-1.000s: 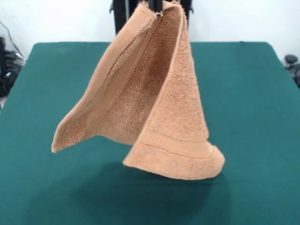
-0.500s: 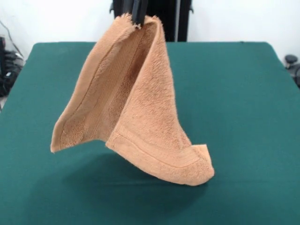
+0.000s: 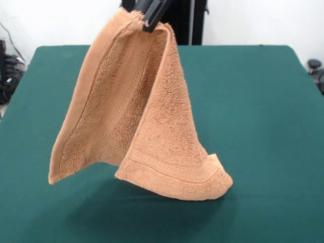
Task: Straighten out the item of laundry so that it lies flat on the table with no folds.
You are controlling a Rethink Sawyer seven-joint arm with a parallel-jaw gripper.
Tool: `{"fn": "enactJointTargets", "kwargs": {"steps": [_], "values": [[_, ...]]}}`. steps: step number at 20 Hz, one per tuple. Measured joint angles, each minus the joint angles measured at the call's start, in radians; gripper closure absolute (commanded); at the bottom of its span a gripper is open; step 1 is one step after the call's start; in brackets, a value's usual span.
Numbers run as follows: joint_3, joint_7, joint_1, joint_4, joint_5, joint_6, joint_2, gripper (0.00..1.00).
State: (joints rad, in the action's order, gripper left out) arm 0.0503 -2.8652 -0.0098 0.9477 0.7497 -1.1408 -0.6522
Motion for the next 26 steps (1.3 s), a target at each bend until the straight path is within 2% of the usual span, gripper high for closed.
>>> {"fn": "enactJointTargets", "kwargs": {"steps": [5, 11, 20, 26], "values": [[-0.049, -0.109, 0.045, -0.004, 0.006, 0.001, 0.017, 1.00], [-0.076, -0.121, 0.040, -0.004, -0.012, 0.000, 0.025, 1.00], [-0.110, -0.121, -0.013, -0.002, -0.241, -0.055, 0.012, 1.00], [-0.198, -0.121, 0.030, -0.007, -0.242, -0.116, 0.024, 1.00]]}}
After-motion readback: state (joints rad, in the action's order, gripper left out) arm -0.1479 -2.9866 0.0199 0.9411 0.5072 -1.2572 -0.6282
